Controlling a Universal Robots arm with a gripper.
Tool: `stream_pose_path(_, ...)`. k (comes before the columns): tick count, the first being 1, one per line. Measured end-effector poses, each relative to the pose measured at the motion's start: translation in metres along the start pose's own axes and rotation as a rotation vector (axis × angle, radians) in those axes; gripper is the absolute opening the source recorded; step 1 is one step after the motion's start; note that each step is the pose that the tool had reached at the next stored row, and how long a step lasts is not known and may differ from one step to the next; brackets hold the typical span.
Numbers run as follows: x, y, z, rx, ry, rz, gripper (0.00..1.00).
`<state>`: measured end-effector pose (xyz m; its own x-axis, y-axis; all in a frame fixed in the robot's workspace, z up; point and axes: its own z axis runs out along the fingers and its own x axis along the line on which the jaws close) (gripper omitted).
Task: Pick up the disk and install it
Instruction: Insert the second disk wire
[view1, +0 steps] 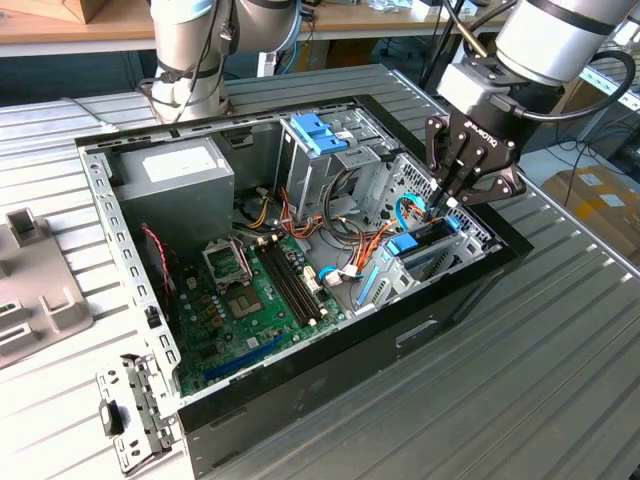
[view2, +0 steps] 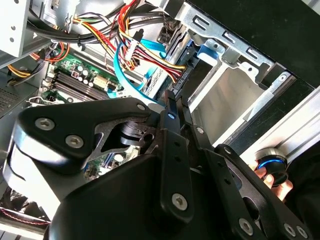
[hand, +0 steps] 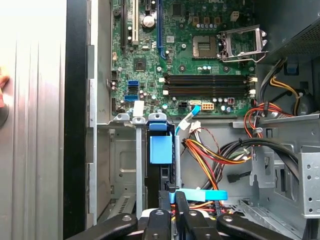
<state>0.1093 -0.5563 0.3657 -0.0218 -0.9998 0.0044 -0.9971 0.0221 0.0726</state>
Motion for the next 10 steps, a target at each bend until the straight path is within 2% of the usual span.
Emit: stream_pose_path(10, 0.0006, -0.0003, 0.0042, 0.0, -0.0001, 0.0, 0.16)
